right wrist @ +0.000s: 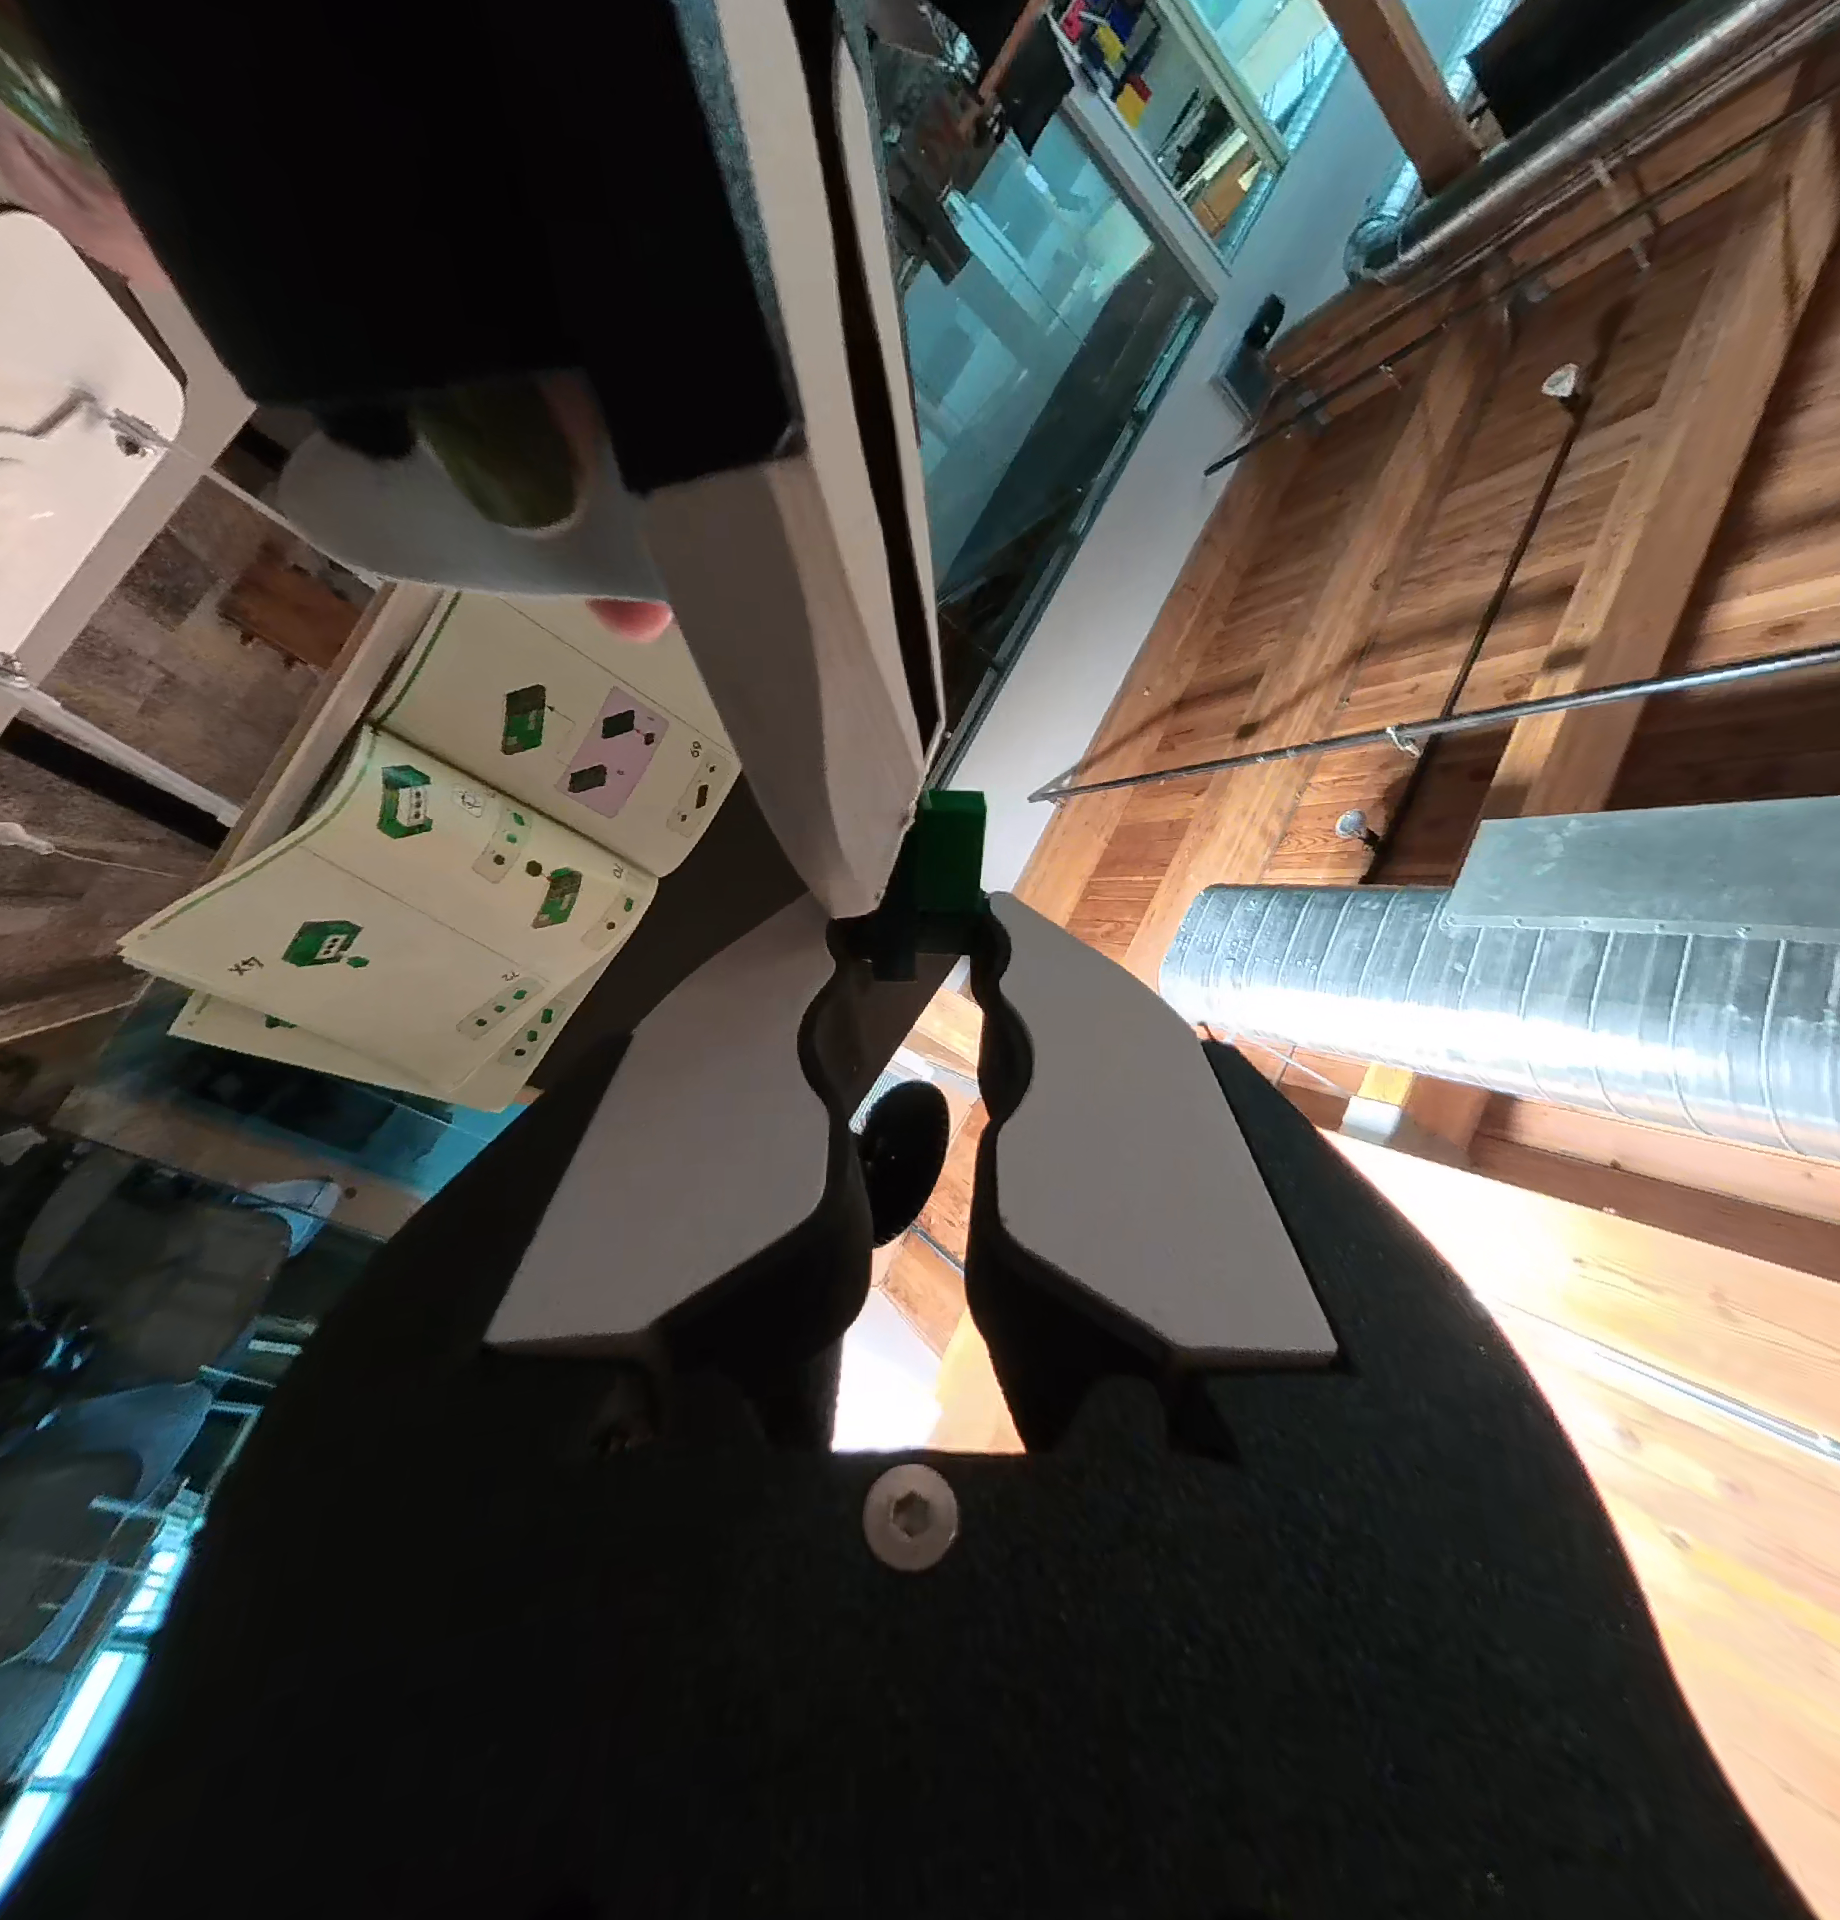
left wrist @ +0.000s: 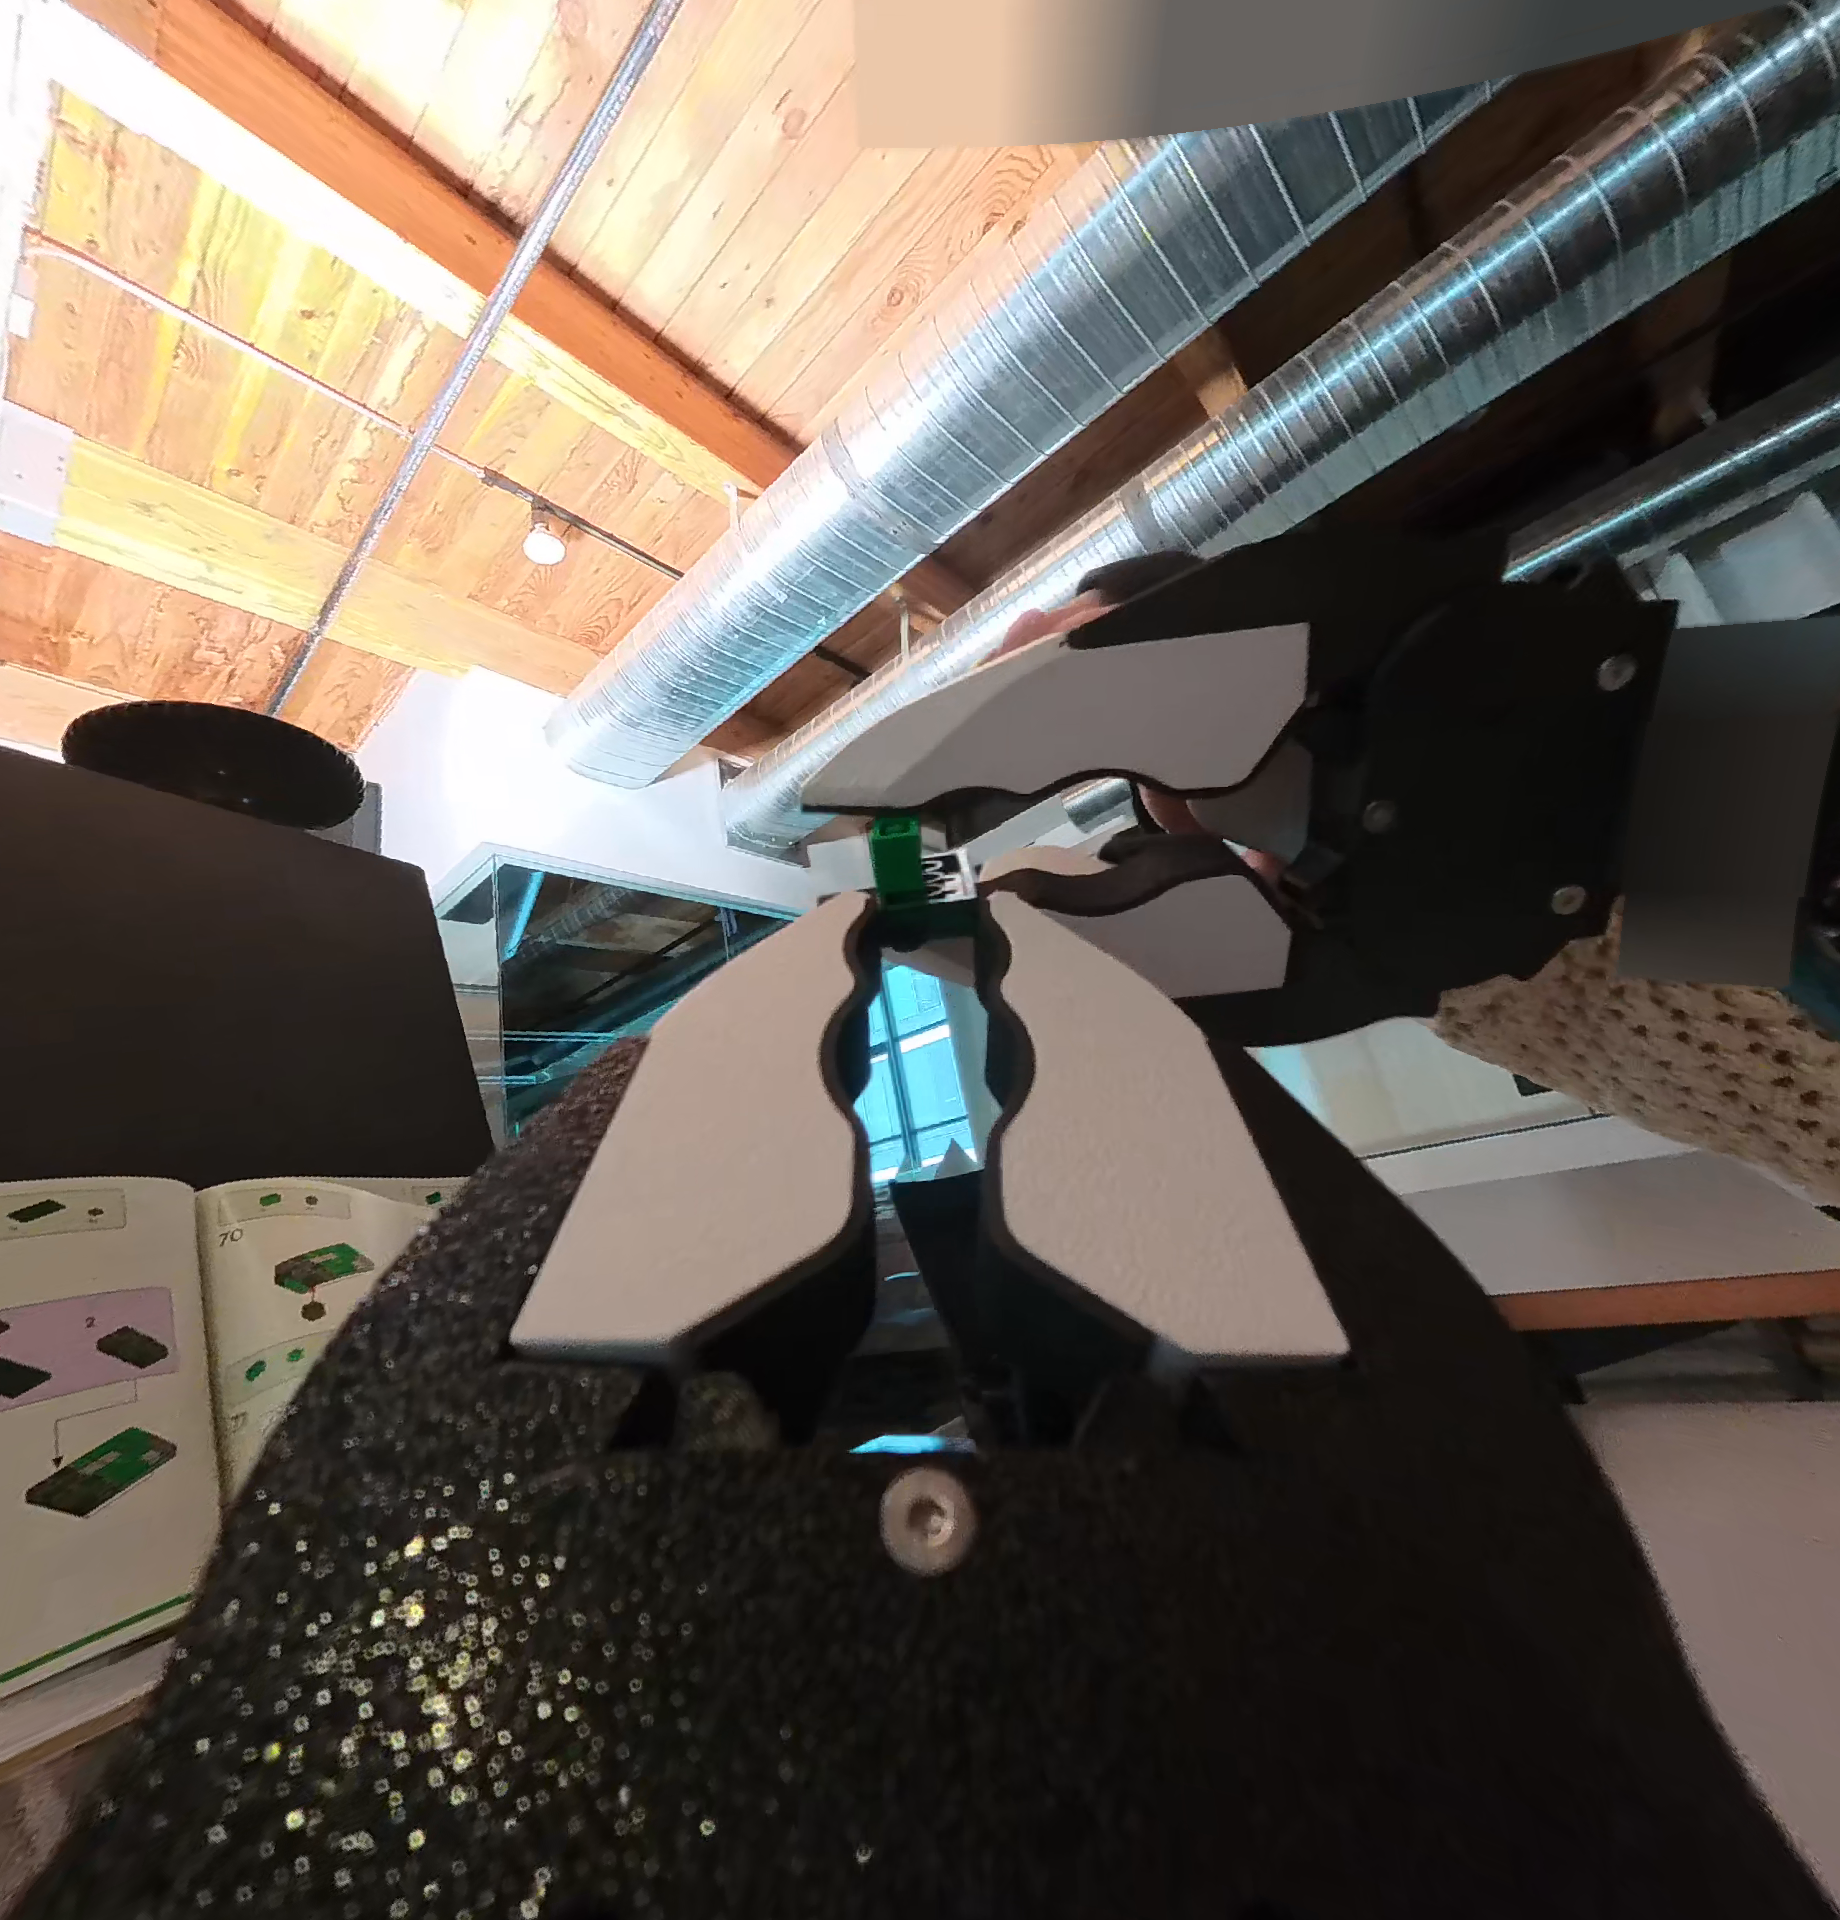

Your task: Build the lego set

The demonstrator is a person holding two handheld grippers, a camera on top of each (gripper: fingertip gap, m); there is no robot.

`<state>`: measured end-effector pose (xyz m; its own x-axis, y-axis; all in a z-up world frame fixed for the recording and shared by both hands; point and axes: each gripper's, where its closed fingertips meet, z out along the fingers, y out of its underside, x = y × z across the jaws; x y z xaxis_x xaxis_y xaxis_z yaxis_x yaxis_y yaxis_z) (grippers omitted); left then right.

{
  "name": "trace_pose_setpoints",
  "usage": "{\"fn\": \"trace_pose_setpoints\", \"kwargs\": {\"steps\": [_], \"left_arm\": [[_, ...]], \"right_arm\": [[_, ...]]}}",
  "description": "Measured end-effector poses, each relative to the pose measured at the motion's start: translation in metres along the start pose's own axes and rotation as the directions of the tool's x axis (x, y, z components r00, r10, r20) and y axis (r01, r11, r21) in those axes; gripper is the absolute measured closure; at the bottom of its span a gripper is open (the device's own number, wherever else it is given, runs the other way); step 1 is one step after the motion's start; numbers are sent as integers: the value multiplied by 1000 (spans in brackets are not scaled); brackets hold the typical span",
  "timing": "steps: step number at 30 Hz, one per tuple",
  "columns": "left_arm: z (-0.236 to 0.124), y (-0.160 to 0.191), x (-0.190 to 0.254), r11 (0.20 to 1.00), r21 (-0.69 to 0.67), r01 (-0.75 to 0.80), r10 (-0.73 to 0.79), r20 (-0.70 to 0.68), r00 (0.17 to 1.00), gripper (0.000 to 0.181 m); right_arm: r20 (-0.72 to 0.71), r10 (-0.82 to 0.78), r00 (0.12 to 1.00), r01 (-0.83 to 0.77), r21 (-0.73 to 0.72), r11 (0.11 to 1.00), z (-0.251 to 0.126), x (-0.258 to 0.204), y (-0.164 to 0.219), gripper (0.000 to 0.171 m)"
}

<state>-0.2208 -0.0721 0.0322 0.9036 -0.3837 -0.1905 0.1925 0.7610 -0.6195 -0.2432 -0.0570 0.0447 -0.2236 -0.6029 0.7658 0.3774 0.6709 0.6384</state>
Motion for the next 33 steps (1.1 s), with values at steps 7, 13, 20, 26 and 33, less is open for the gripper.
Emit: {"fn": "trace_pose_setpoints", "kwargs": {"steps": [7,13,20,26,33], "left_arm": [[0,8,-1,999,-28,37,-37,5,999,164],[-1,17,-11,996,-79,28,-26,25,999,164],[-8,49,8,970,-240,26,-96,-284,954,164],[-27,65,25,941,-337,-10,-160,-472,867,164],[-43,65,47,936,-341,-89,-152,-619,770,163]], "right_arm": [[35,92,995,-93,2,996,2,-11,2,154],[97,274,957,-268,-64,961,1,-30,15,122],[436,694,572,-737,-97,669,-28,-89,13,137],[641,696,324,-925,59,376,-59,-75,-16,139],[763,604,229,-946,29,322,-67,-86,-38,148]]}}
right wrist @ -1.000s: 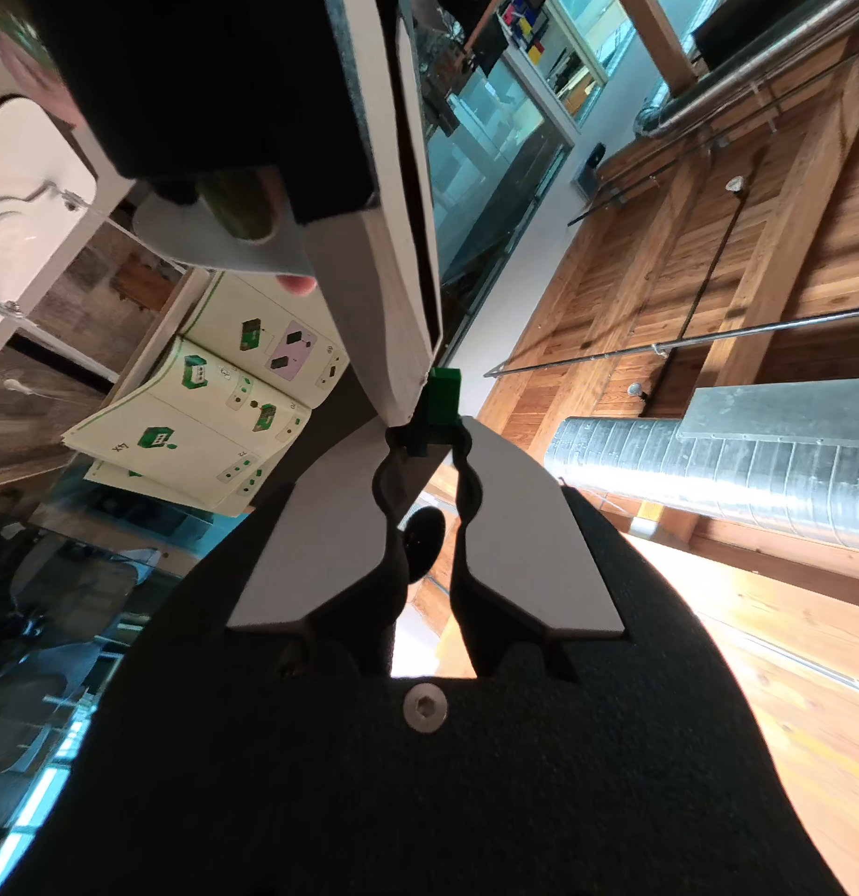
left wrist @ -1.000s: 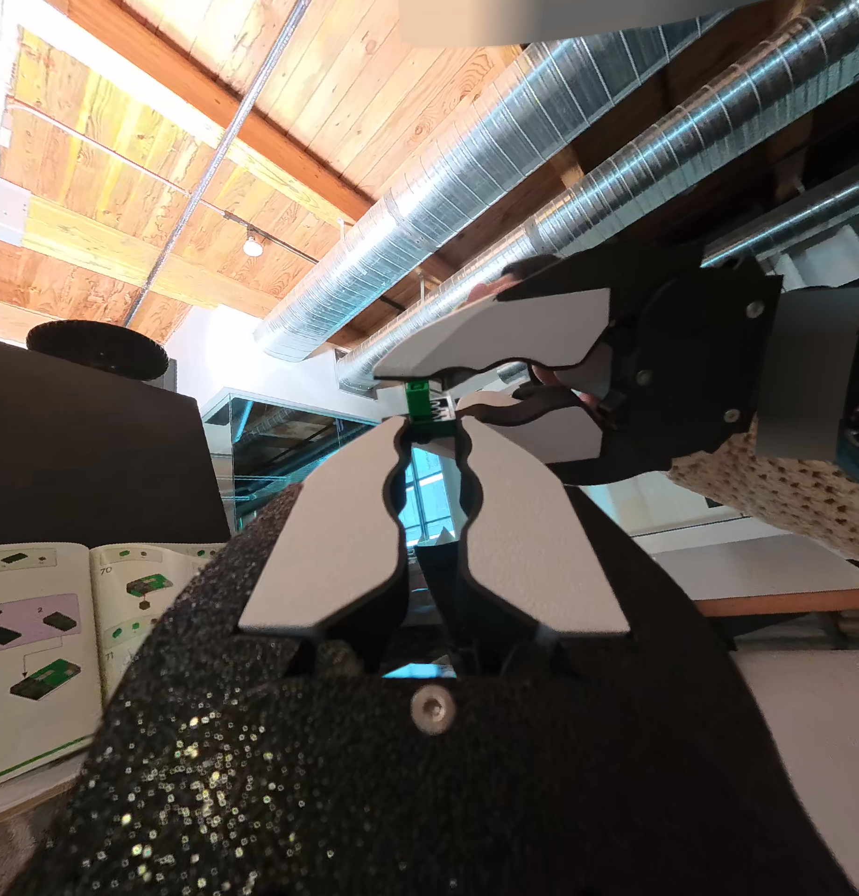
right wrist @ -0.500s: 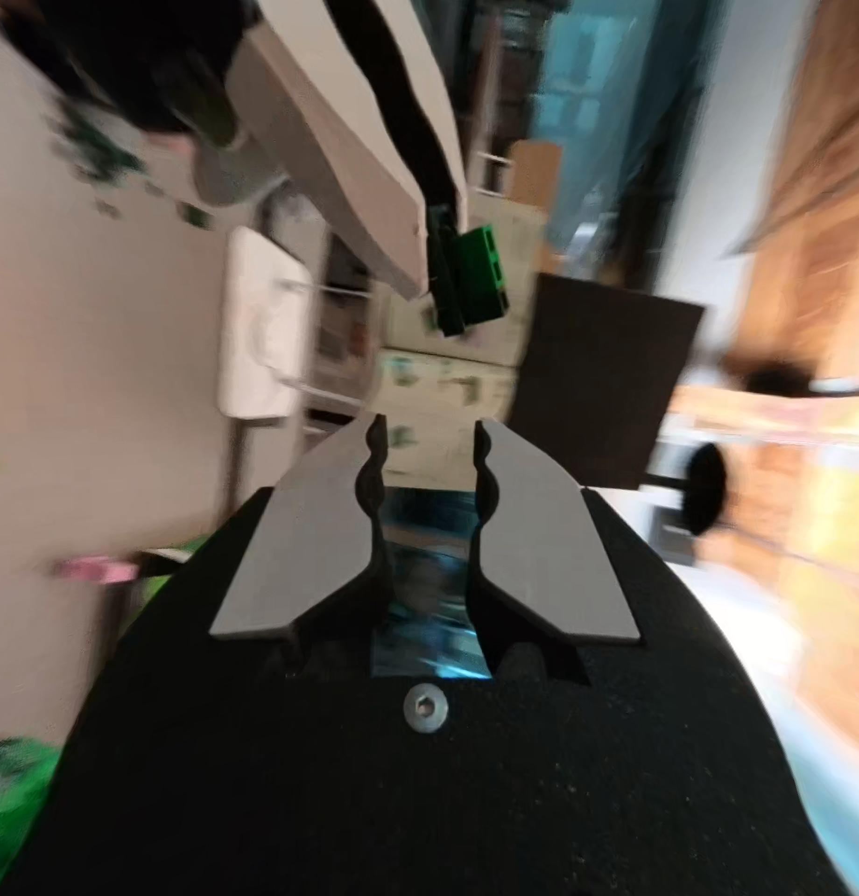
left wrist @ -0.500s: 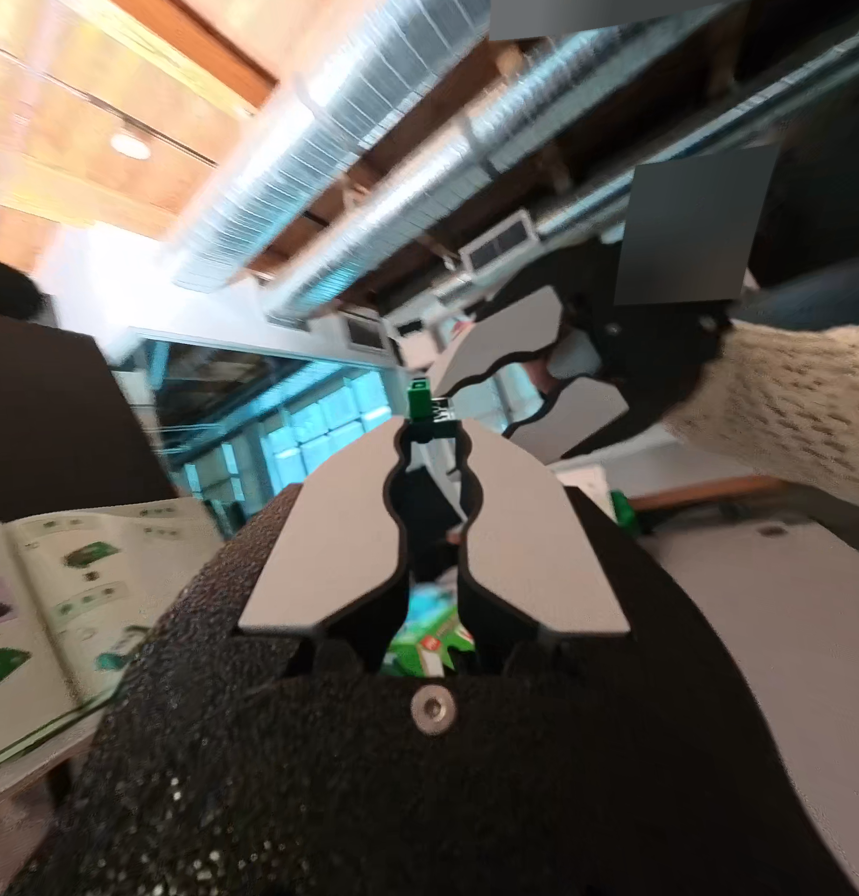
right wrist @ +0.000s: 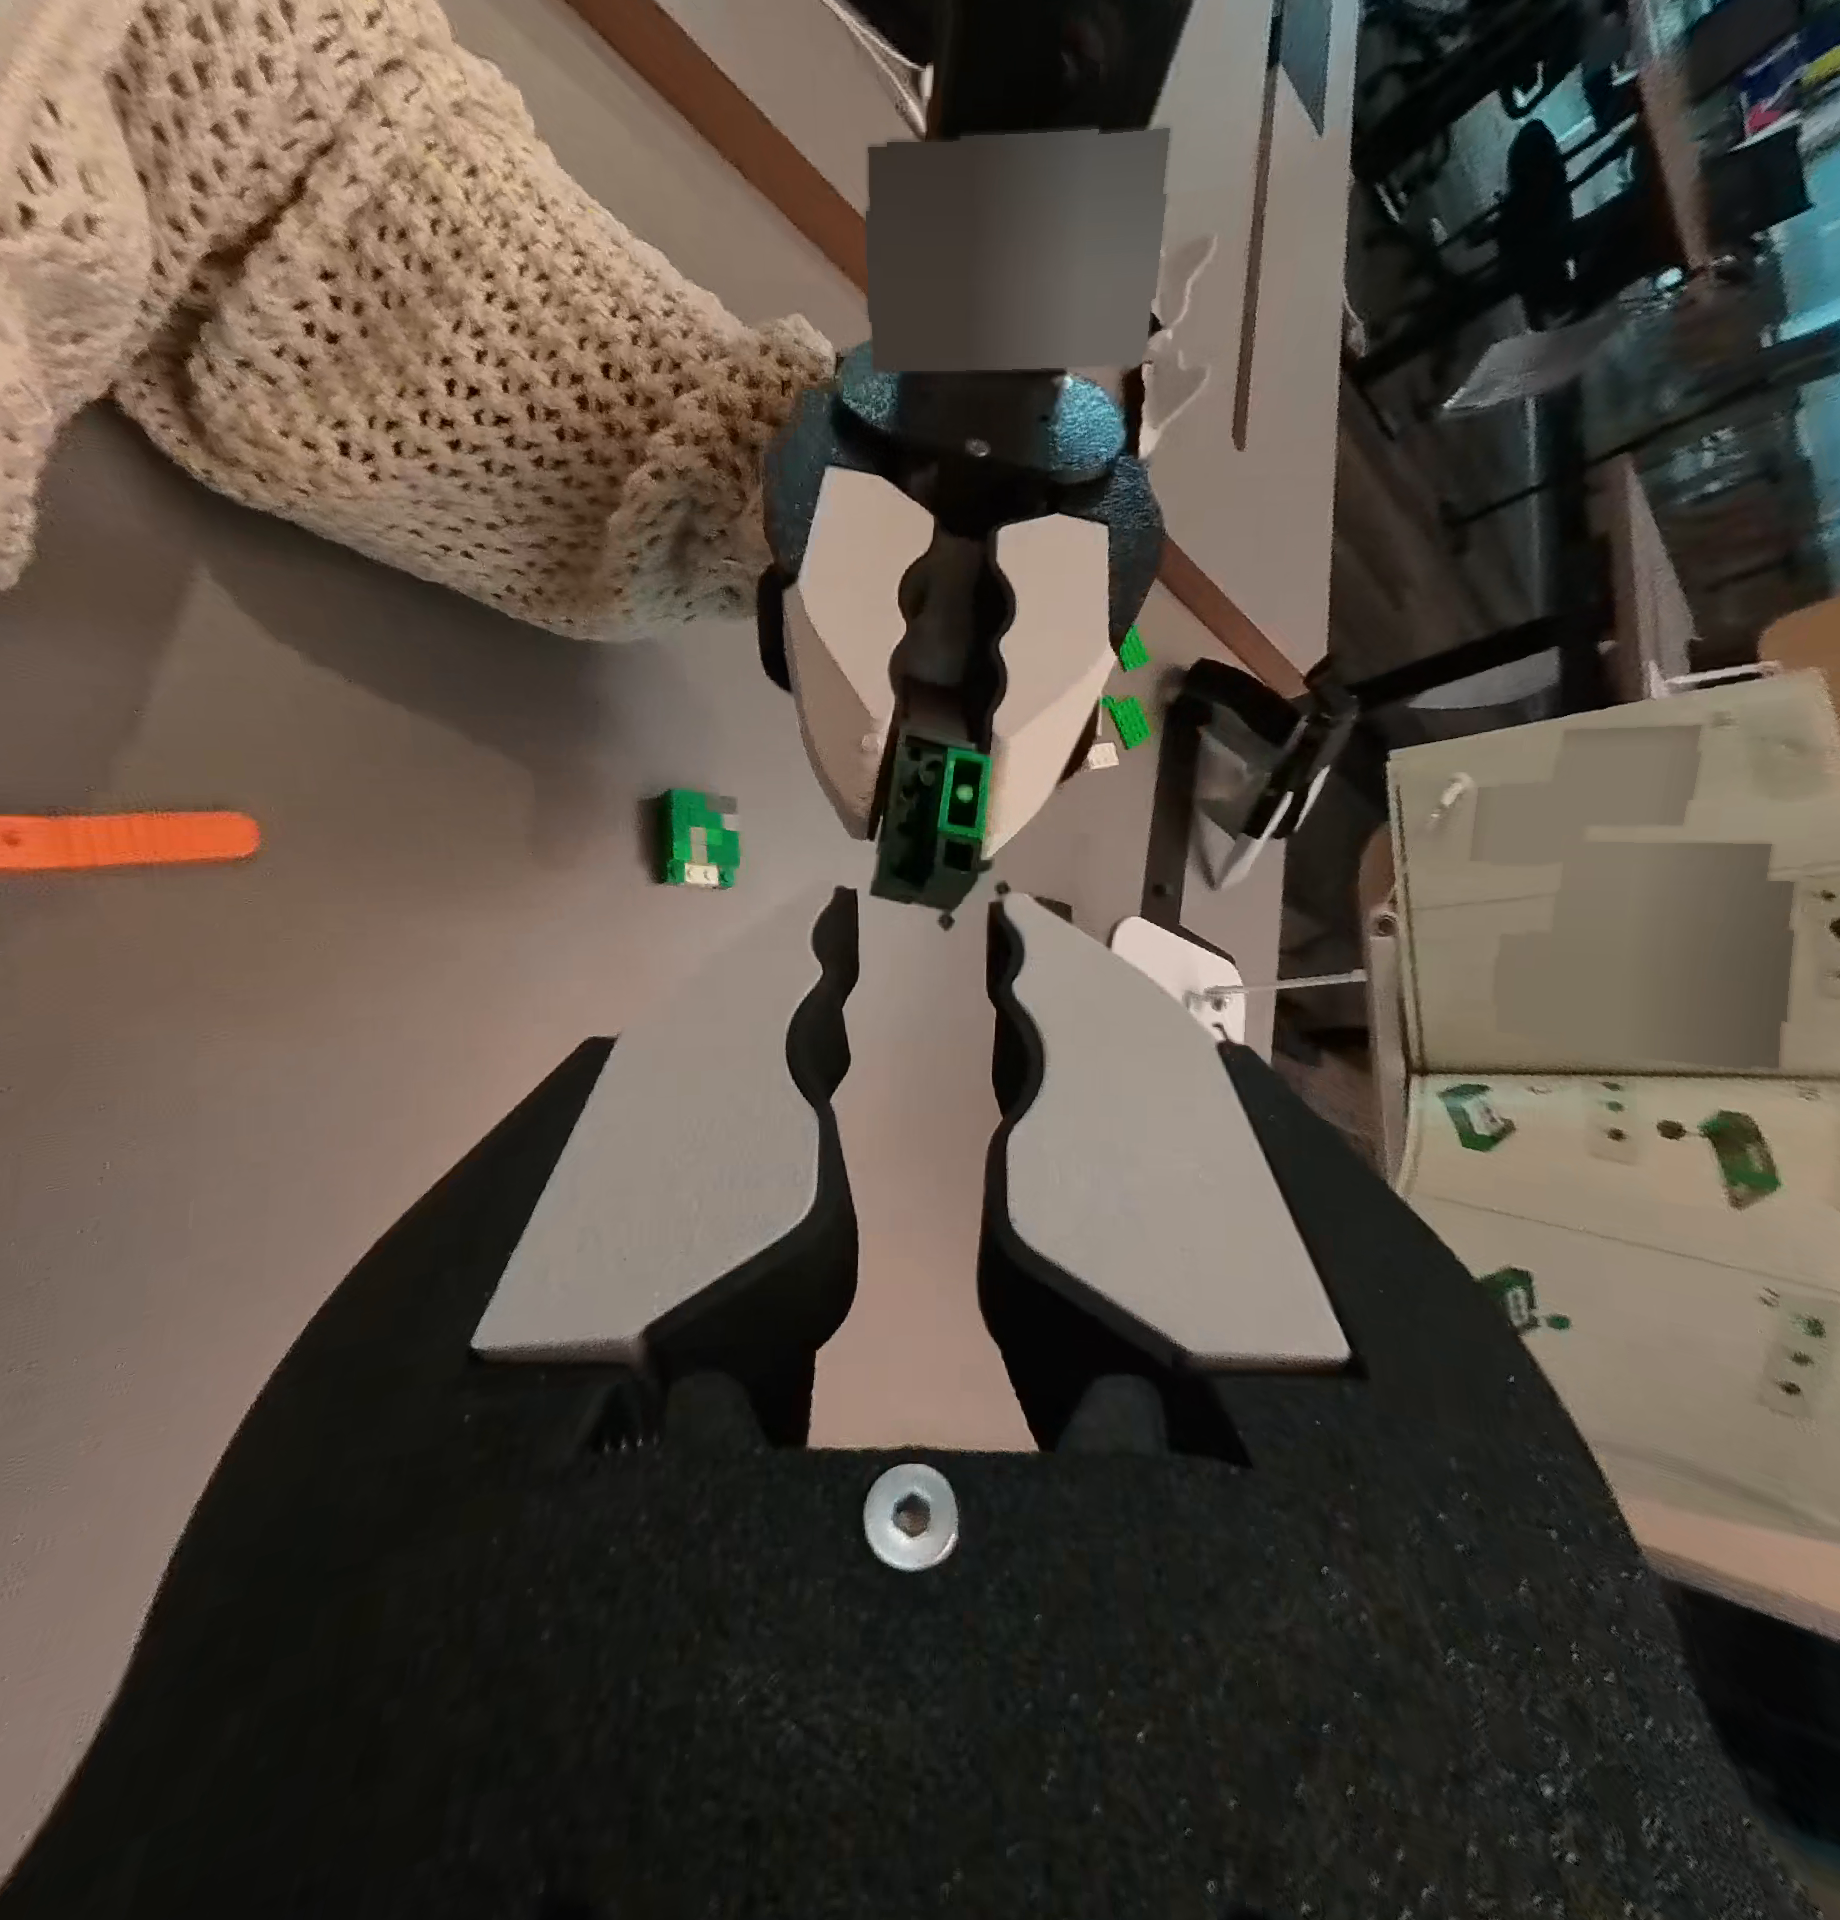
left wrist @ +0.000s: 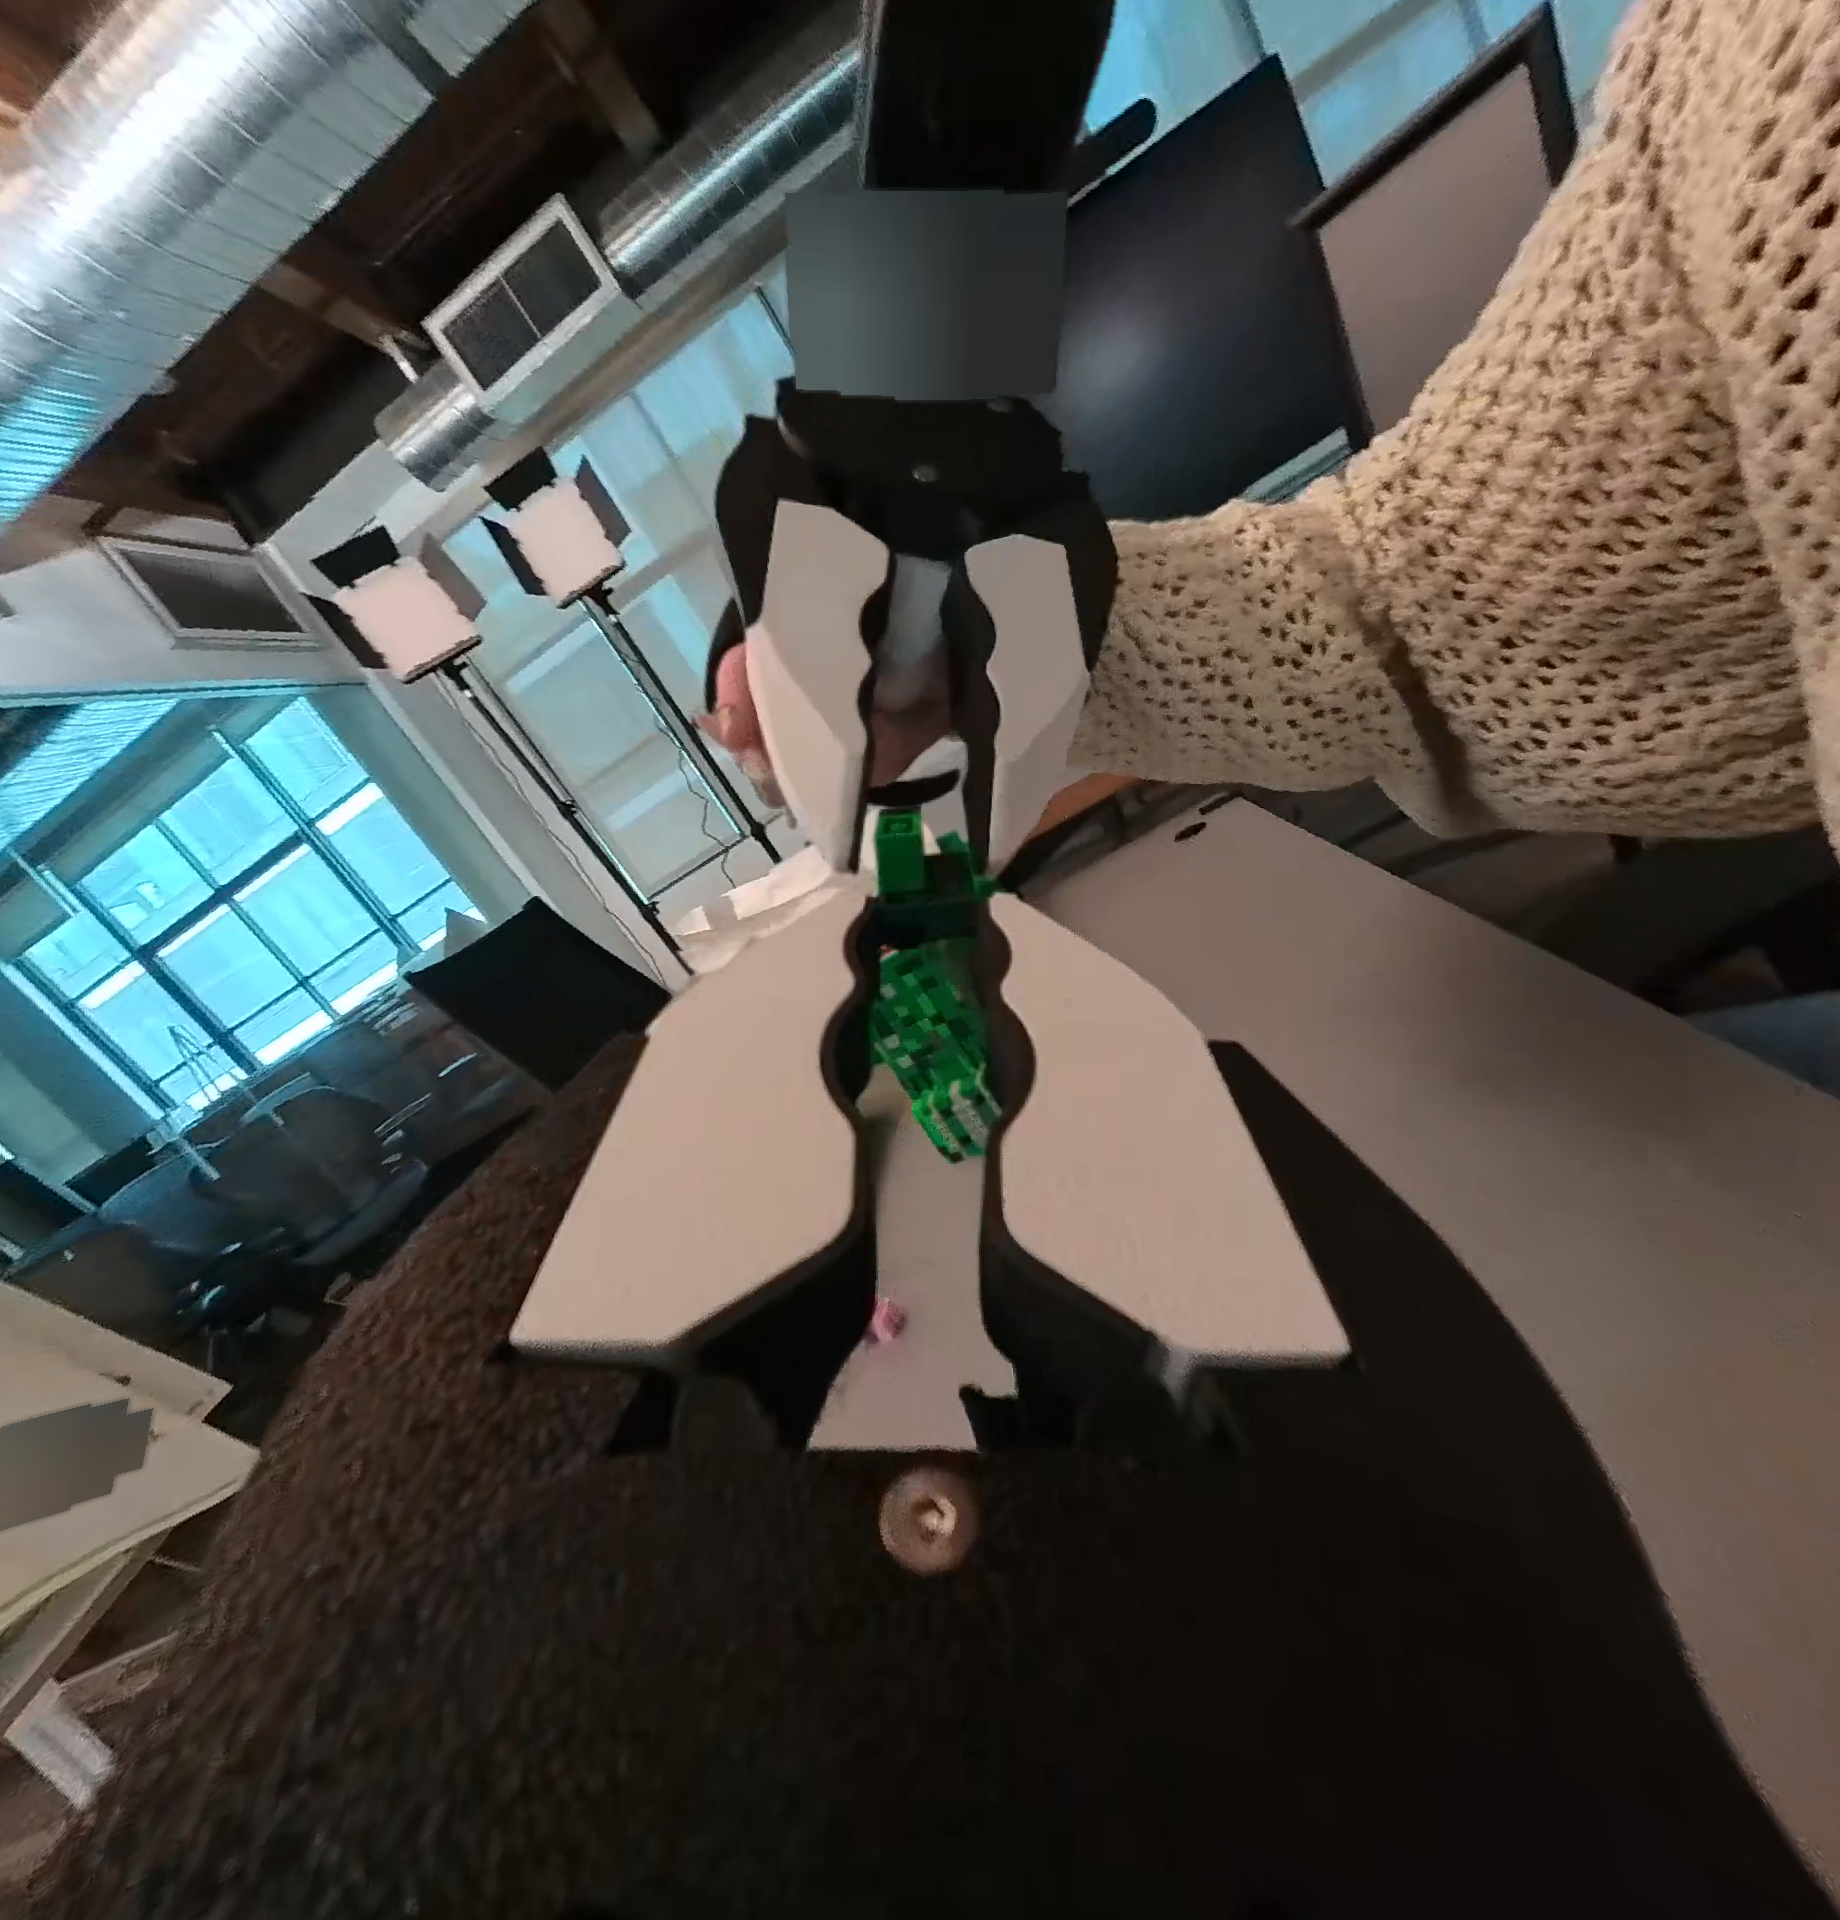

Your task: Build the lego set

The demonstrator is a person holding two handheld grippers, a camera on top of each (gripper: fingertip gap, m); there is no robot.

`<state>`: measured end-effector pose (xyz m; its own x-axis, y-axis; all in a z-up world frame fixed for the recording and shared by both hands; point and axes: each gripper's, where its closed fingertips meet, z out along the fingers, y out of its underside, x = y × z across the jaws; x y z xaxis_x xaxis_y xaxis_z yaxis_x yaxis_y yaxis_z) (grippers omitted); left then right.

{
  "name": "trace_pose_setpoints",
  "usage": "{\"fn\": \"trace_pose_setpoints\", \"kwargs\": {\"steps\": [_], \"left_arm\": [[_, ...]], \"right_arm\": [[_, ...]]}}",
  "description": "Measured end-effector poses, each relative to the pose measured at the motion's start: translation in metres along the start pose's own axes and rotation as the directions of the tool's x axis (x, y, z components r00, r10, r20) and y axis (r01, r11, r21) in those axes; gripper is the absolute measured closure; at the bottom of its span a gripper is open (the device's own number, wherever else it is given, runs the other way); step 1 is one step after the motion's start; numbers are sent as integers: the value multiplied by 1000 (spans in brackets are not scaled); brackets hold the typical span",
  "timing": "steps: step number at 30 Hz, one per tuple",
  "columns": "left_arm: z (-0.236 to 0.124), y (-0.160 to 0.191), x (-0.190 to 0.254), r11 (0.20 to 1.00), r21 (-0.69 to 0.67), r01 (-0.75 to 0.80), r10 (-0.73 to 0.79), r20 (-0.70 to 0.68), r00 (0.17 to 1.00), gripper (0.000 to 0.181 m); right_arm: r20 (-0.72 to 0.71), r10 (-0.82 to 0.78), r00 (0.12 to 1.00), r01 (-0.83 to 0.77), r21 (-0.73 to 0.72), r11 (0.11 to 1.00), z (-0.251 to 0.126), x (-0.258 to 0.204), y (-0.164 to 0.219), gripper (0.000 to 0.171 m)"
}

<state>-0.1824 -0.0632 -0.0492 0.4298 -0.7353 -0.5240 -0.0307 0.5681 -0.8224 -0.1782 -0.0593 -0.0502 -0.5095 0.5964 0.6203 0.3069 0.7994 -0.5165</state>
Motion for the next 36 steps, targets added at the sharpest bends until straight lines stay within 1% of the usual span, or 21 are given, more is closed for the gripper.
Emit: {"fn": "trace_pose_setpoints", "kwargs": {"steps": [4,7,8,9,10,12,15,17,18,21,22,23,24,25,27,29,30,31,33,34,36], "left_arm": [[0,6,5,998,-59,-30,29,-27,999,163],[2,9,7,996,-76,-40,38,-38,999,164],[2,9,8,996,-76,-40,37,-41,998,164],[2,9,8,996,-77,-41,38,-42,998,164],[2,10,6,996,-82,-47,45,-30,999,164],[2,8,-2,995,-72,-71,74,42,996,163],[-4,0,-30,989,-51,-138,147,265,953,143],[-10,-4,-43,980,-69,-188,200,365,909,135],[-13,-4,-49,972,-100,-215,237,416,878,134],[-22,-6,-65,927,-213,-310,376,550,746,132],[-23,-6,-68,917,-242,-317,399,578,712,133],[-20,-3,-67,919,-253,-303,395,577,715,135],[-14,2,-63,936,-233,-263,350,558,752,138],[-8,4,-60,965,-174,-194,259,542,800,141],[0,5,-53,1000,-2,4,-2,474,881,142],[0,1,-53,973,143,182,-225,400,888,141],[-1,0,-53,953,181,244,-295,355,887,141],[-1,-1,-53,934,205,292,-346,321,882,141],[-1,-6,-48,895,249,370,-425,225,877,145],[-1,-9,-46,875,266,405,-457,178,871,146],[-1,-11,-45,850,282,446,-496,138,857,150]], "right_arm": [[33,38,999,-40,31,999,1,-3,-3,150],[56,60,997,-63,42,997,2,-5,-6,153],[60,58,997,-60,34,998,3,-5,-5,156],[60,53,997,-54,21,998,5,-6,-3,162],[50,48,998,-49,10,999,6,-5,-2,163],[-9,75,997,-75,5,997,6,4,0,163],[-145,177,973,-174,33,984,6,25,5,163],[-267,246,932,-231,88,969,4,38,10,163],[-320,297,900,-267,134,954,4,44,11,163],[-483,426,765,-335,268,904,-3,60,16,163],[-510,473,719,-350,323,879,-4,62,16,163],[-517,527,675,-362,390,847,-6,64,13,163],[-520,571,635,-361,454,815,-7,65,11,163],[-521,596,611,-342,506,792,-9,66,8,163],[-527,639,559,-306,586,751,-14,68,6,164],[-447,705,551,-287,692,663,-17,65,-1,163],[-391,732,558,-287,737,612,-17,62,-5,164],[-346,752,562,-291,768,571,-16,60,-6,163],[-276,758,591,-289,805,519,-12,53,-10,164],[-260,761,595,-292,812,506,-10,50,-9,164],[-259,760,597,-278,821,498,-7,47,-8,164]]}}
